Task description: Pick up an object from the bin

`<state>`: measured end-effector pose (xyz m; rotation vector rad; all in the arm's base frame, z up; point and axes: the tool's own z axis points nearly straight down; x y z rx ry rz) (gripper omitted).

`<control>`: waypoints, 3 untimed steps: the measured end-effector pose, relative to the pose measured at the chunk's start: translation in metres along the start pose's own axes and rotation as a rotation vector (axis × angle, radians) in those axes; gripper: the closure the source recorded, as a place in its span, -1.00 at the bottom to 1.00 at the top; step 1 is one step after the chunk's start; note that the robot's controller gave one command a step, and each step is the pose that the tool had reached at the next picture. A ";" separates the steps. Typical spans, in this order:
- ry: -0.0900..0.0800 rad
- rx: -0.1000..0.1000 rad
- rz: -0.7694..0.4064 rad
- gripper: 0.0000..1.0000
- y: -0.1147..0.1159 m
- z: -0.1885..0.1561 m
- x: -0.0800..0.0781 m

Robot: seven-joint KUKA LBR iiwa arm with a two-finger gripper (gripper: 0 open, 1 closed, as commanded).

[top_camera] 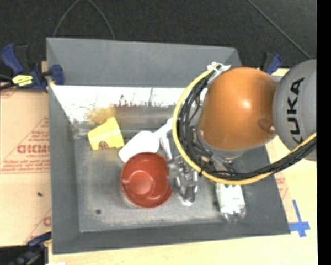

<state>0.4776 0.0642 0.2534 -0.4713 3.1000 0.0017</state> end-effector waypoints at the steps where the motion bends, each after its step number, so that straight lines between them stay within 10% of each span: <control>1: -0.004 -0.002 0.076 1.00 0.054 0.012 -0.023; 3: -0.009 0.000 -0.146 1.00 0.055 0.037 -0.092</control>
Offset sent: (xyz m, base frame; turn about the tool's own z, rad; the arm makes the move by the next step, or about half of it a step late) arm 0.0549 0.0532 -0.0177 -0.0569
